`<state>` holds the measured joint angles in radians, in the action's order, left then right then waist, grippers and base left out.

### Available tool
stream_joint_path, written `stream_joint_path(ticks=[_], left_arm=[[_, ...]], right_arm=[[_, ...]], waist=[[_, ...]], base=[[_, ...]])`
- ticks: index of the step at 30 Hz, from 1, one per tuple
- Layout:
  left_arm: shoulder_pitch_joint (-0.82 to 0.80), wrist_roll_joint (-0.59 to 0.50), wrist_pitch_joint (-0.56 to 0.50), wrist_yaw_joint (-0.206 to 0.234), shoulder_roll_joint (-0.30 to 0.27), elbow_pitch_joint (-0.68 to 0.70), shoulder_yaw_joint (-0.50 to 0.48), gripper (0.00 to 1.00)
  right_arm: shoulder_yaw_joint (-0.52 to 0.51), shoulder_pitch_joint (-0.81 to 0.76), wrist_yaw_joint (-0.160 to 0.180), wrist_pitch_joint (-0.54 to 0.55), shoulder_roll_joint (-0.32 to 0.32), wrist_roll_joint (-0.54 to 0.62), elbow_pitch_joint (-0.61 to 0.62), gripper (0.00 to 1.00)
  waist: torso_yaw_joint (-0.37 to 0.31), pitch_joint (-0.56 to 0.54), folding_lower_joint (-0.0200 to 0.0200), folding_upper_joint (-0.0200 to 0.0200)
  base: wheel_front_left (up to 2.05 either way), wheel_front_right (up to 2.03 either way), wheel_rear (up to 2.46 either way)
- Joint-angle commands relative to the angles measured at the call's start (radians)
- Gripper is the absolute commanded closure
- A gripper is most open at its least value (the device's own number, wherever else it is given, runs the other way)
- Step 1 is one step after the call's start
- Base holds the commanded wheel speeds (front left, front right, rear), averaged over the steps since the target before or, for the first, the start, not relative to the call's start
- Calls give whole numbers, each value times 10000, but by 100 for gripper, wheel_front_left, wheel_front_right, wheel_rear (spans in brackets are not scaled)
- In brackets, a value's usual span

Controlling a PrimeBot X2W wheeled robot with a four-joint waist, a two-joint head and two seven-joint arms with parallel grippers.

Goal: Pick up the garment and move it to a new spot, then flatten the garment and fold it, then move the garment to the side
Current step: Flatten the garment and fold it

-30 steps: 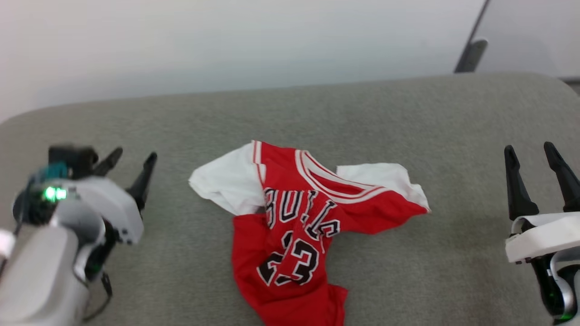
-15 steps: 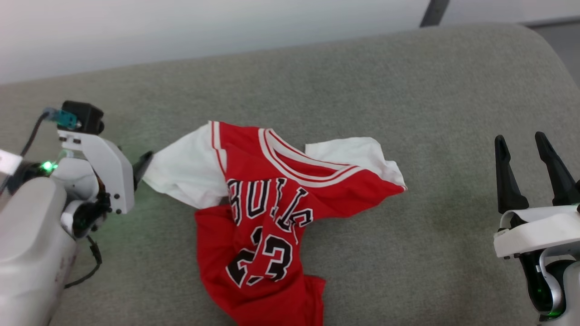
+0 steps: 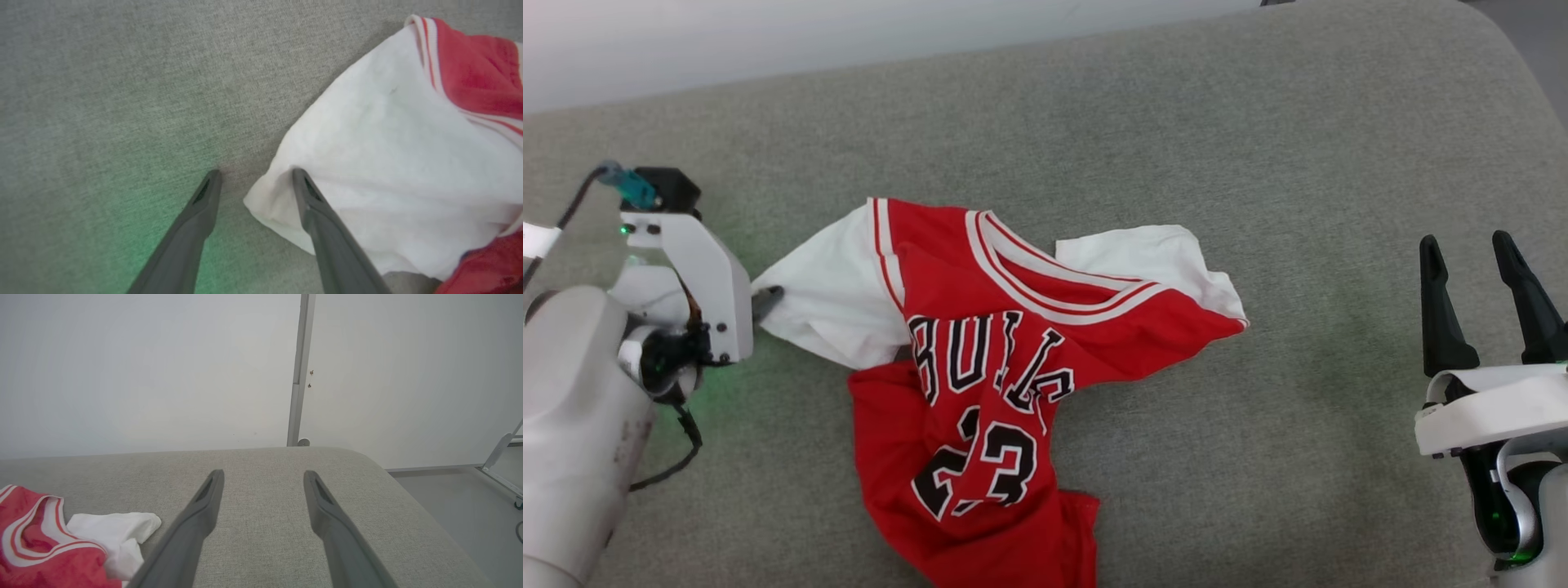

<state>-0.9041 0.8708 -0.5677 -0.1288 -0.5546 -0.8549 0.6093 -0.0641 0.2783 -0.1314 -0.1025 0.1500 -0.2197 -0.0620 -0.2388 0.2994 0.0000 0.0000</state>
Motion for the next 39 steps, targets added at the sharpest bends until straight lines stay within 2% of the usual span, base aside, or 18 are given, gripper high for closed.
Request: stream_joint_path(ticks=[1, 5, 17, 22, 31, 35, 36, 37, 39], left_arm=[[326, 88, -140, -25, 228, -225, 205, 100], [295, 303, -14, -25, 184, -372, 269, 100], [778, 134, 529, 105, -658, -280, 349, 100], [1352, 170, 641, 373, -986, -13, 329, 100], [2576, 315, 315, 1133, -1361, 376, 386, 100], [2910, 507, 570, 1085, -1331, 860, 267, 100], [2953, 520, 695, 1066, -1340, 982, 236, 89], [2953, 520, 695, 1066, -1340, 982, 236, 89], [3058, 629, 852, 1192, -1307, 1181, 146, 56]], right_arm=[[-52, 153, 15, 7, -34, 33, -41, 0], [-111, 148, 15, 4, -40, 100, -88, 0], [-454, -247, 15, 247, 6, 297, -191, 0], [-485, -463, 15, 439, 40, 298, -152, 0], [-390, -748, 15, 728, 103, 221, -93, 0], [-358, -907, 15, 807, 144, 192, -68, 0], [-332, -891, 15, 816, 149, 183, -62, 0], [-332, -891, 15, 816, 149, 183, -62, 0], [-273, -873, 15, 861, 148, 177, -39, 0]], waist=[[44, 33, 0, 0], [154, 42, 0, 0], [743, -453, 0, 0], [972, -749, 0, 0], [1172, -1198, 0, 0], [1245, -1372, 0, 0], [1260, -1405, 0, 0], [1260, -1405, 0, 0], [1287, -1458, 0, 0]], base=[[0, 0, 0], [0, 0, 0], [0, 0, 0], [0, 0, 0], [0, 0, 0], [0, 0, 0], [0, 0, 0], [0, 0, 0], [0, 0, 0]])
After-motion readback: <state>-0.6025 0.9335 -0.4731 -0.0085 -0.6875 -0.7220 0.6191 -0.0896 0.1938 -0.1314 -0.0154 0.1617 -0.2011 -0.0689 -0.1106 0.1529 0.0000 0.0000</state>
